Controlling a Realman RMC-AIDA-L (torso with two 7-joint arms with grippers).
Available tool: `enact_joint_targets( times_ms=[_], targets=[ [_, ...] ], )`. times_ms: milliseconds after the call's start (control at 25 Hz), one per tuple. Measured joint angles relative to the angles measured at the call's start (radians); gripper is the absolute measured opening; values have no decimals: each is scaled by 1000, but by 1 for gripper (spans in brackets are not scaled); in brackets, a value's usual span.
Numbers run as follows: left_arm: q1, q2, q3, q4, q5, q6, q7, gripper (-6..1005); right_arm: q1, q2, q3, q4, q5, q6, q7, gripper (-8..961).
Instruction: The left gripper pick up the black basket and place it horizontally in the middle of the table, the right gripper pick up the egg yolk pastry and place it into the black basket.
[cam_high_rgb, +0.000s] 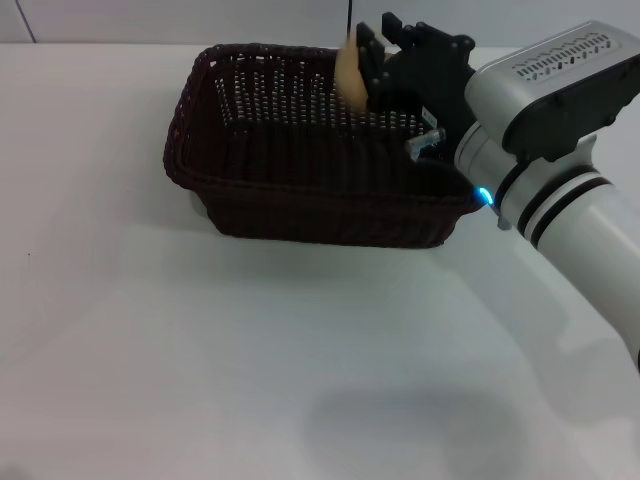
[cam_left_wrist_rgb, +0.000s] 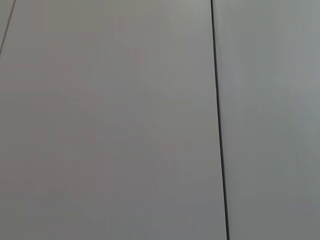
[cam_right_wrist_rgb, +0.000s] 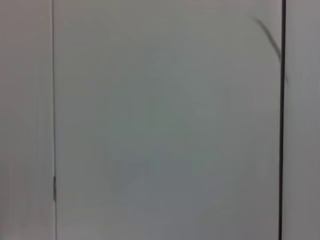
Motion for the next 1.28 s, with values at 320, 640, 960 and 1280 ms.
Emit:
enact_joint_targets(
  times_ms=[320, 640, 960, 1280],
  targets=[
    [2, 0, 0, 1, -1, -4, -1, 375, -9, 0, -7, -1, 1, 11, 6, 301],
    [3, 0, 3, 4, -2, -22, -33, 376, -127, 0, 113, 74, -25, -39, -19, 318],
    [7, 0, 17, 13, -2, -26, -42, 376, -303, 2, 176, 94, -32, -311, -64, 318],
    [7, 0, 36, 41, -2, -38, -65, 375, -370, 4, 180, -55, -2, -664, -99, 318]
  ],
)
